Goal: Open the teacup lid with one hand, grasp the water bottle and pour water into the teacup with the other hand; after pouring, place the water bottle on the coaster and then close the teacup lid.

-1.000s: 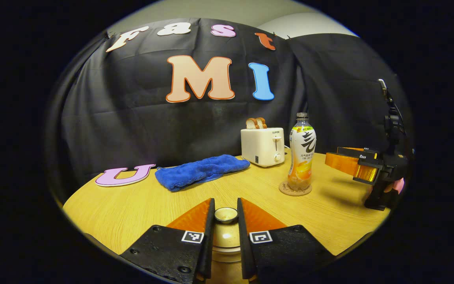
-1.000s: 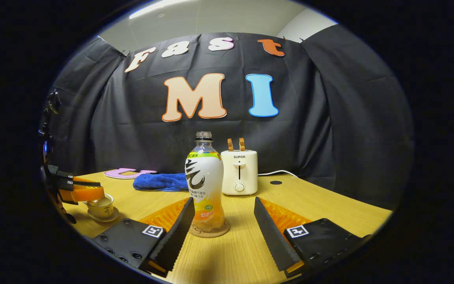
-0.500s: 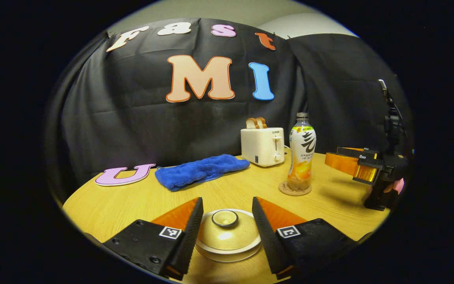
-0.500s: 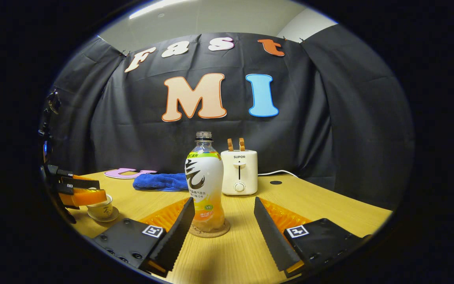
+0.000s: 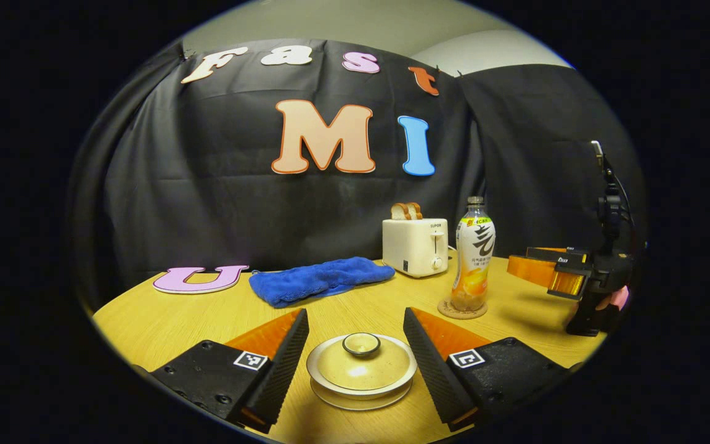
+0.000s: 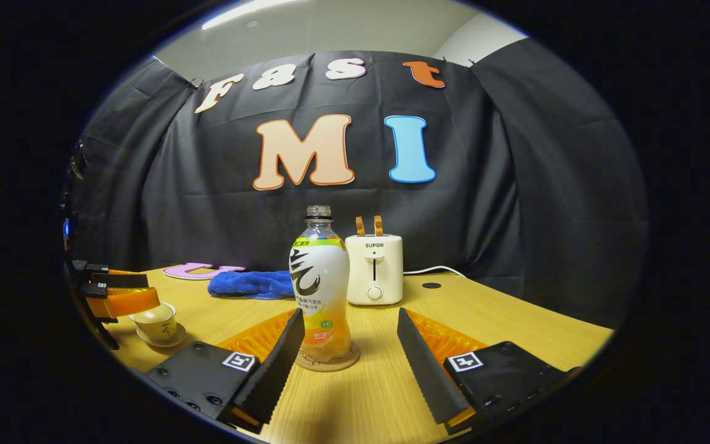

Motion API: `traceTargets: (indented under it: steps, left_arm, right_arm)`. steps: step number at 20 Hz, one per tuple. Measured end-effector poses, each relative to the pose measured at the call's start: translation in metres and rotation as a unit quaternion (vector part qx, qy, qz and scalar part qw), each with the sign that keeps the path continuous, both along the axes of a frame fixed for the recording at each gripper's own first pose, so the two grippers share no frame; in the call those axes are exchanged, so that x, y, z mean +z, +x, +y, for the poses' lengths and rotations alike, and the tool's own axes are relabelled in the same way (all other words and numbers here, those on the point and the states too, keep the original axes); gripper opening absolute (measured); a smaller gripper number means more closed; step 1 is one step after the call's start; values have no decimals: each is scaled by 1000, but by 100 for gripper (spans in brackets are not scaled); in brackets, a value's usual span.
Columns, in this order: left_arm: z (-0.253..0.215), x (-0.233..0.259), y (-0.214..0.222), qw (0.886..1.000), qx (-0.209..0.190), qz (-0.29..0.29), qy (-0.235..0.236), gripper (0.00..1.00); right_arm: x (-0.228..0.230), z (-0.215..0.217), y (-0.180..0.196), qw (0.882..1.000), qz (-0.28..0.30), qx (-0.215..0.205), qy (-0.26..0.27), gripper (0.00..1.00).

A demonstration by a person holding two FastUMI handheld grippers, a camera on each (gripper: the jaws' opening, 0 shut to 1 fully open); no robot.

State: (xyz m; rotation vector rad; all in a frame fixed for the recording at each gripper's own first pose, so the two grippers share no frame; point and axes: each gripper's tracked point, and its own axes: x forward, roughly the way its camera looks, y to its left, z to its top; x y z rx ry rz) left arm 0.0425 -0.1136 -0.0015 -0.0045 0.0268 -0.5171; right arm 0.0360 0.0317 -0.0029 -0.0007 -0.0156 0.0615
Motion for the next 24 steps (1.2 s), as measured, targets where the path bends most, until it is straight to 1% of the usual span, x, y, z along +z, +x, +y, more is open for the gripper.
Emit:
traceTargets:
  steps: [3, 6, 7, 8, 9, 10, 11, 12, 13, 14, 15, 16, 19, 20, 21, 23, 24]
  left_arm:
    - [3, 2, -4, 1000, 0, -8, -7, 91]
    - [8, 3, -10, 1000, 0, -11, -9, 90]
    - [10, 4, -12, 1000, 2, -12, -10, 91]
    - [13, 4, -14, 1000, 4, -12, -9, 90]
    - [16, 3, -15, 1000, 9, -12, -9, 90]
    - [21, 4, -16, 1000, 15, -13, -9, 90]
    - [25, 4, -17, 1000, 23, -13, -9, 90]
    - [31, 3, -17, 999, 34, -12, -8, 90]
    - [37, 4, -16, 999, 46, -12, -8, 90]
    - [42, 3, -16, 998, 61, -11, -7, 94]
    - [49, 2, -15, 997, 77, -10, -7, 90]
    - [55, 3, -14, 996, 94, -8, -6, 91]
    - [76, 1, -13, 989, 149, -7, -3, 91]
    - [79, 2, -12, 987, 160, -8, -2, 91]
    - [79, 1, -12, 986, 165, -6, -2, 91]
    - [81, 2, -12, 985, 170, -7, -2, 90]
    - [82, 2, -11, 985, 173, -6, -1, 90]
  right_arm:
    - [0, 0, 1, 1000, 0, 0, 0, 94]
    - [0, 0, 0, 1000, 0, 0, 0, 96]
    - [0, 0, 0, 1000, 0, 0, 0, 99]
    - [0, 1, 0, 1000, 0, 0, 0, 94]
    - [0, 0, 0, 1000, 0, 0, 0, 96]
    - [0, 0, 0, 1000, 0, 0, 0, 96]
    - [0, 0, 0, 1000, 0, 0, 0, 99]
    - [0, 0, 1, 1000, 0, 0, 0, 94]
    - [-1, 0, 1, 1000, 0, 0, 0, 94]
    - [0, 0, 1, 1000, 0, 0, 0, 94]
    - [-1, 0, 1, 1000, 0, 0, 0, 96]
    - [0, 0, 0, 1000, 0, 0, 0, 94]
    - [0, 0, 1, 1000, 0, 0, 0, 96]
    - [0, 0, 0, 1000, 0, 0, 0, 94]
    - [-1, 0, 1, 1000, 0, 0, 0, 94]
    - [0, 0, 1, 1000, 0, 0, 0, 99]
    - [0, 0, 0, 1000, 0, 0, 0, 94]
